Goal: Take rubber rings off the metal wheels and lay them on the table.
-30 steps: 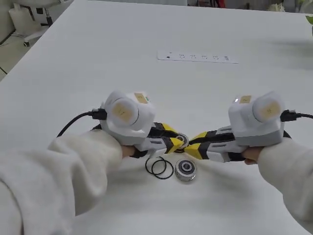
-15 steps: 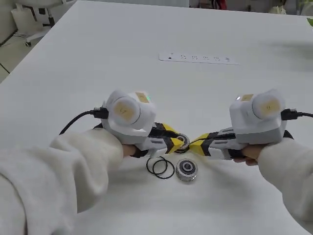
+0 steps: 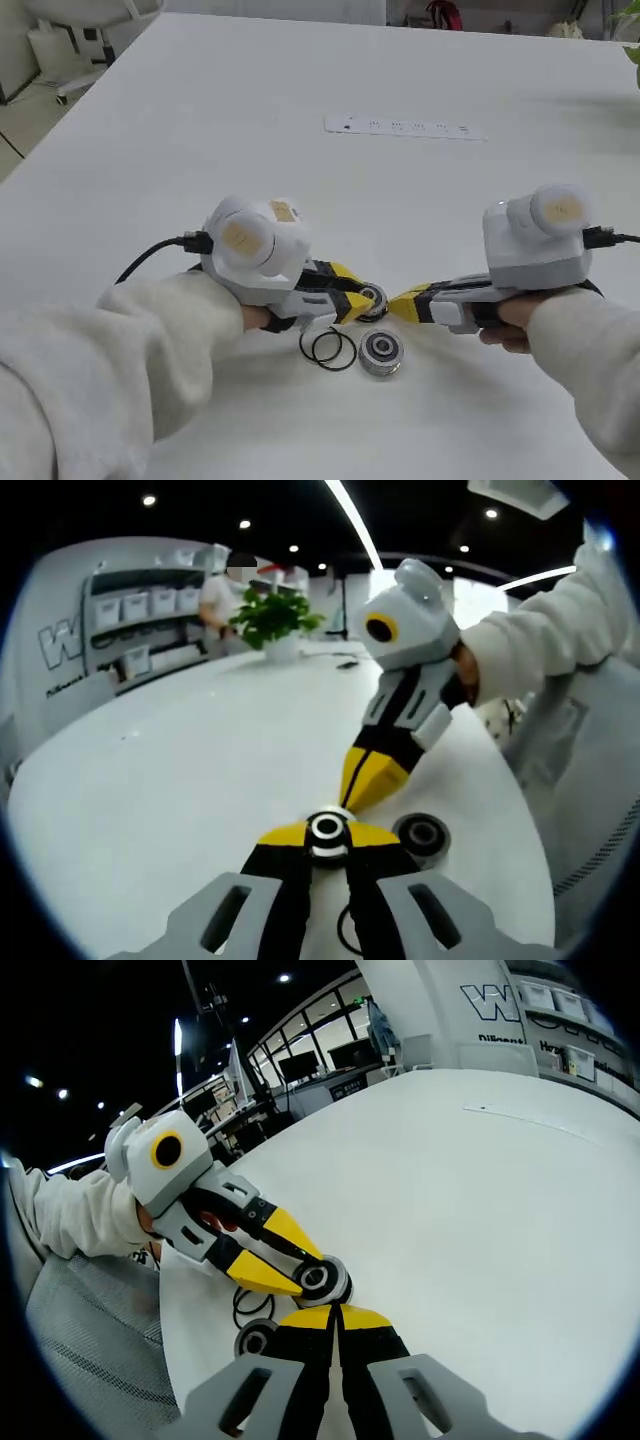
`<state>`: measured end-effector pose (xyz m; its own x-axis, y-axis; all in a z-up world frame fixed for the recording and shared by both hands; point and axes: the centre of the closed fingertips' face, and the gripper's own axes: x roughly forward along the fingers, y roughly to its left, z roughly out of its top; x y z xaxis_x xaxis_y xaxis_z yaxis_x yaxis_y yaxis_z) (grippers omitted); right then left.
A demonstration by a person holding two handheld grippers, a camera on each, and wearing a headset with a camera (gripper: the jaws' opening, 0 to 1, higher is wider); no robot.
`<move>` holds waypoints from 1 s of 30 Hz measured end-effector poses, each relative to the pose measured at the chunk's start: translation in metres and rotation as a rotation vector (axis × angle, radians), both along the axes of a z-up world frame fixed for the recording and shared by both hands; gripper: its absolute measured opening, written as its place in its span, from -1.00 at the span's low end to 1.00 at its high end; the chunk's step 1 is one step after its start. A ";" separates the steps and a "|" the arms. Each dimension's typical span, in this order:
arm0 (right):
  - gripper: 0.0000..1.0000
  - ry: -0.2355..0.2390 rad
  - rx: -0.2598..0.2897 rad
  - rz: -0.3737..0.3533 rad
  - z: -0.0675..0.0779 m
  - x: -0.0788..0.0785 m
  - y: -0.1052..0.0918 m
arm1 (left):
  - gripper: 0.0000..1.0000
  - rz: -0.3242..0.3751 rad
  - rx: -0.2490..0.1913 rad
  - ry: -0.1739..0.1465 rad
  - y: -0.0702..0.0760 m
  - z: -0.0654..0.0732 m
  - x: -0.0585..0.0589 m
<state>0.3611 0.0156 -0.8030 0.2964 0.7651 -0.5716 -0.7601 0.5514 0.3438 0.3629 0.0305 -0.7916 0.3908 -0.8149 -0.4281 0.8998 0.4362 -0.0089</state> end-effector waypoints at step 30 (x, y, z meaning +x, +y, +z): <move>-1.00 0.146 0.081 -0.091 0.014 -0.006 0.008 | -0.74 -0.012 0.011 -0.021 -0.001 0.000 -0.002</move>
<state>0.3554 0.0236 -0.7889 0.2847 0.7840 -0.5516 -0.6475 0.5816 0.4925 0.3608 0.0296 -0.7913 0.3898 -0.8148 -0.4291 0.9050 0.4252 0.0146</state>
